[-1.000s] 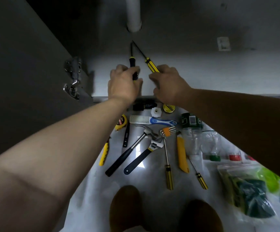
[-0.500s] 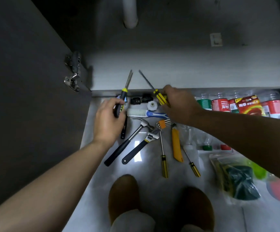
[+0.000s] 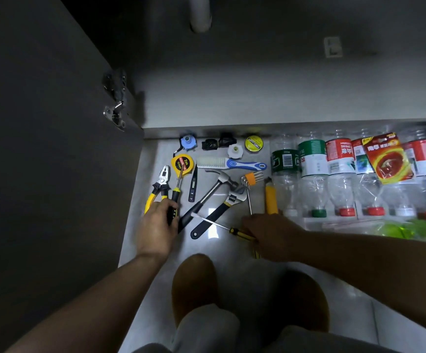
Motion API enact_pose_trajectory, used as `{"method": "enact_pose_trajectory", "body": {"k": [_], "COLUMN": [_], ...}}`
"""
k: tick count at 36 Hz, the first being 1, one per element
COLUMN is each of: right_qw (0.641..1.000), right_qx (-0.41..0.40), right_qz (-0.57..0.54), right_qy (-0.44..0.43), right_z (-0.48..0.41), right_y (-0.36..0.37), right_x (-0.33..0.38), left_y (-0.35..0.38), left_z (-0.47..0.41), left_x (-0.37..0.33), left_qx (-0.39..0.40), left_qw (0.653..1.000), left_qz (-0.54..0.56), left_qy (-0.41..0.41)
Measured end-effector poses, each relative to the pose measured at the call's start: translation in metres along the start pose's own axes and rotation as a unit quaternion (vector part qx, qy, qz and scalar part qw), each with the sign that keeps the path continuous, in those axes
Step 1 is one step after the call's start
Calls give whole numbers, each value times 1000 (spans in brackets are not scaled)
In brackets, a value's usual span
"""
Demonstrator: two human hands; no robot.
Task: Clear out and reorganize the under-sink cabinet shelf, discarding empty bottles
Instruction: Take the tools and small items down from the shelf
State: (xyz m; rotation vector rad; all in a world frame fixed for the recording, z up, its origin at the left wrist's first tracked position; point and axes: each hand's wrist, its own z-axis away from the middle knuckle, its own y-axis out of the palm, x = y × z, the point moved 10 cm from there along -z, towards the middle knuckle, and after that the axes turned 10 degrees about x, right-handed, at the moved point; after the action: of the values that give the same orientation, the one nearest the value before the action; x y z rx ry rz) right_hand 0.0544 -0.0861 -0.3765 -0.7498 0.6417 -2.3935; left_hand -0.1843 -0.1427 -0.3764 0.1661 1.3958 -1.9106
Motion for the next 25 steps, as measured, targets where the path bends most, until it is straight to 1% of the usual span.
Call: {"method": "enact_pose_trajectory", "body": {"k": [2, 6, 10, 15, 19, 22, 25], "right_qw": [999, 997, 994, 996, 996, 993, 993], "right_qx": [12, 20, 2, -32, -62, -90, -99], "right_qz": [42, 72, 110, 85, 71, 72, 56], "right_qy": [1, 0, 12, 13, -3, -15, -16], "right_z": [-3, -8, -12, -19, -26, -30, -38], "right_y": [8, 15, 11, 0, -10, -18, -20], "right_x": [3, 4, 2, 1, 3, 6, 9], "left_y": [-1, -1, -1, -1, 1, 3, 2], "left_z": [1, 1, 4, 12, 15, 18, 15], "left_x": [-3, -5, 0, 1, 4, 7, 6], "left_qx": [-6, -11, -11, 1, 16, 17, 13], "left_qw": [1000, 999, 998, 997, 997, 998, 999], "left_qz": [-17, -37, -57, -67, -70, -53, -36], "left_qy": [8, 21, 15, 30, 20, 8, 11]}}
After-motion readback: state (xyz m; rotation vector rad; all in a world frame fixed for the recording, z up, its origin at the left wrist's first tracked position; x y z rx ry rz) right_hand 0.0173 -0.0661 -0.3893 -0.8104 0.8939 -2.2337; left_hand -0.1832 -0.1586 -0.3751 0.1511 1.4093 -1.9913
